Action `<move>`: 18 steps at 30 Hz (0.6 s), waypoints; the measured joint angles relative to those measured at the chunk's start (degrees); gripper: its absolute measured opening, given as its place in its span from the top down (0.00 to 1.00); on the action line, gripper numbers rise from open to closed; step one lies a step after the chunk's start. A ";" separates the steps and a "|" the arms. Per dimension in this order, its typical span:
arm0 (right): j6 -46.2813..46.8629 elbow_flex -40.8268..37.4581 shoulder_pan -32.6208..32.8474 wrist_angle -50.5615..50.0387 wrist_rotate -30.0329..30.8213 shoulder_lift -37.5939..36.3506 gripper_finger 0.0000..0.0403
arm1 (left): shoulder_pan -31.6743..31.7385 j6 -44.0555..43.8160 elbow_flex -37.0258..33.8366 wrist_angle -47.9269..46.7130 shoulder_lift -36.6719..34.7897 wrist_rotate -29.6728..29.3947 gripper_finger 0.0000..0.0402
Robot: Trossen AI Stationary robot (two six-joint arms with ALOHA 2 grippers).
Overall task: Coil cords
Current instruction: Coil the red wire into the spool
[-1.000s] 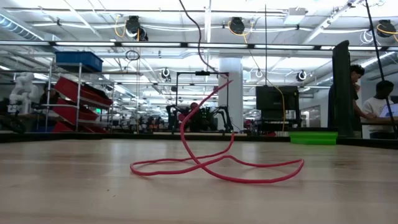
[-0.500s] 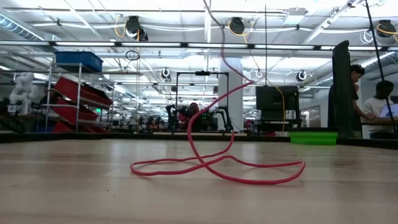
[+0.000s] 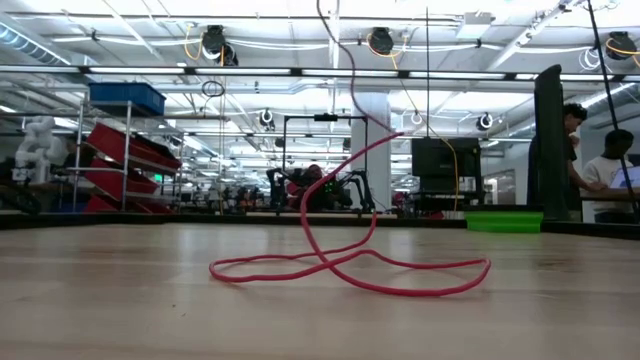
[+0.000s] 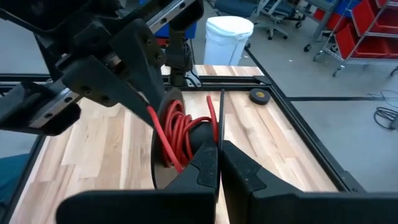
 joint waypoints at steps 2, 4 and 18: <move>0.00 0.00 -0.04 -0.01 -0.56 0.00 1.00 | -0.10 0.00 -0.01 -0.89 -0.02 -1.17 1.00; 0.06 0.00 -0.04 -0.10 -1.01 0.00 1.00 | -0.52 -0.05 -0.02 -2.07 -0.30 -1.76 1.00; 0.44 0.04 0.63 -0.72 -6.42 -0.02 1.00 | -4.15 0.50 -0.05 -4.93 -3.27 -8.22 1.00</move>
